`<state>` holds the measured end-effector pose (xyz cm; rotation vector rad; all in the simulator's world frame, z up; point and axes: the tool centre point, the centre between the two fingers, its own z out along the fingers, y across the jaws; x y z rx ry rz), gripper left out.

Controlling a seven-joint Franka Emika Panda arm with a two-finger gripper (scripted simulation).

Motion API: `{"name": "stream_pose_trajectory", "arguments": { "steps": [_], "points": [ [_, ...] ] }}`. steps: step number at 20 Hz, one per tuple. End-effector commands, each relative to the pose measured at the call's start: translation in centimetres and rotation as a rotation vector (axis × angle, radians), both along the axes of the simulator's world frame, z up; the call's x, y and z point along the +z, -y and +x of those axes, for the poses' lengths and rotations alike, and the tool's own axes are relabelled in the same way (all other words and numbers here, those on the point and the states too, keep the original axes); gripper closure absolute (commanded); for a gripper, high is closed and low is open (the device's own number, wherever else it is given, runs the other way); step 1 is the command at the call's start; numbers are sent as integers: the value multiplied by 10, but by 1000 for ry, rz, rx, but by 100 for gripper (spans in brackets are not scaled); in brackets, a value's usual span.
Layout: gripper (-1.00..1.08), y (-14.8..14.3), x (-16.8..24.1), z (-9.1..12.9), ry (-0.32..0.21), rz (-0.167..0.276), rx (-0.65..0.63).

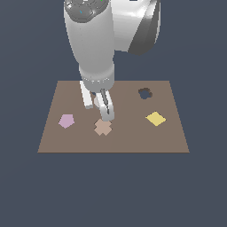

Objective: Insert a designated object into the corresponding slot on a board.

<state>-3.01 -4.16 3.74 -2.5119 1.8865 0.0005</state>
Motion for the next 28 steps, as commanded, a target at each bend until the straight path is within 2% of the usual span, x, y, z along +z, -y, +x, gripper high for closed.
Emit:
{"name": "stream_pose_trajectory", "arguments": {
  "steps": [1,7,12,26,27,28],
  "points": [
    [108,7,1,-17,1,0,-69],
    [108,17,2,-47,0,0,-189],
    [108,20,3,-63,0,1,-249],
    [108,20,-7,-69,-1,1,-273],
    [-92,20,-7,-69,-1,1,-273],
    [-92,20,-7,-69,-1,1,-273]
  ]
}}
